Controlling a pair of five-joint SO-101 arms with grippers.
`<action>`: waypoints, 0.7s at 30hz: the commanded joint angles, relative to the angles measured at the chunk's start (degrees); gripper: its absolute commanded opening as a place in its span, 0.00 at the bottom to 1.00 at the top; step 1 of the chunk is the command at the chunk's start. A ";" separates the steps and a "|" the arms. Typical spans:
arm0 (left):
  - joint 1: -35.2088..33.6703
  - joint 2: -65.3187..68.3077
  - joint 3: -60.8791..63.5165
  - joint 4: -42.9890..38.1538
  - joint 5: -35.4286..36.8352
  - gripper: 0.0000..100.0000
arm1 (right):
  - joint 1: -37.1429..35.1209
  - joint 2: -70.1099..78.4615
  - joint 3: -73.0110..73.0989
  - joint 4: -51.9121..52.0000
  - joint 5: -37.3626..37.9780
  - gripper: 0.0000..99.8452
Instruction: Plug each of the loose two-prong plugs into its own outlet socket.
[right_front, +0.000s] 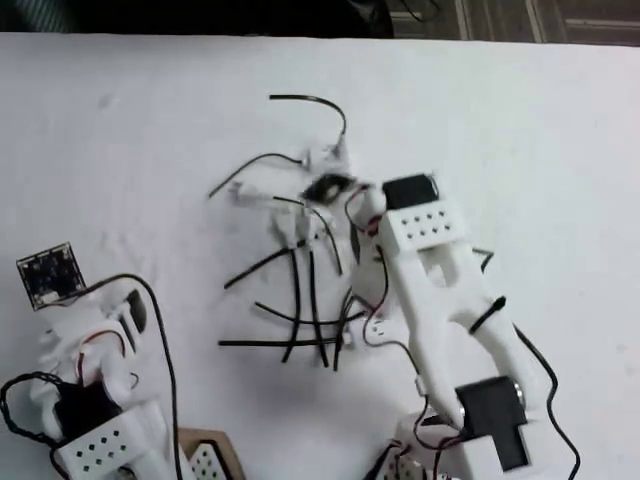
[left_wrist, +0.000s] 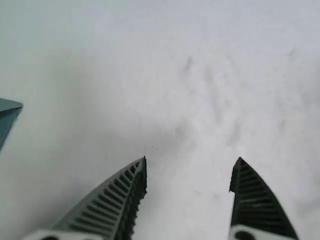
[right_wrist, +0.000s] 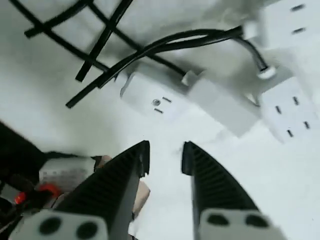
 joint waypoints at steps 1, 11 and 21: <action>1.27 -0.48 -0.09 -1.32 -0.62 0.28 | -0.04 -6.20 6.07 -2.07 6.86 0.20; 2.15 -0.48 -0.18 -1.32 -4.22 0.28 | 0.48 -25.54 20.31 -9.27 10.55 0.21; 14.64 -0.22 -6.42 -0.88 -8.97 0.27 | 0.48 -40.13 21.80 -9.54 -13.27 0.17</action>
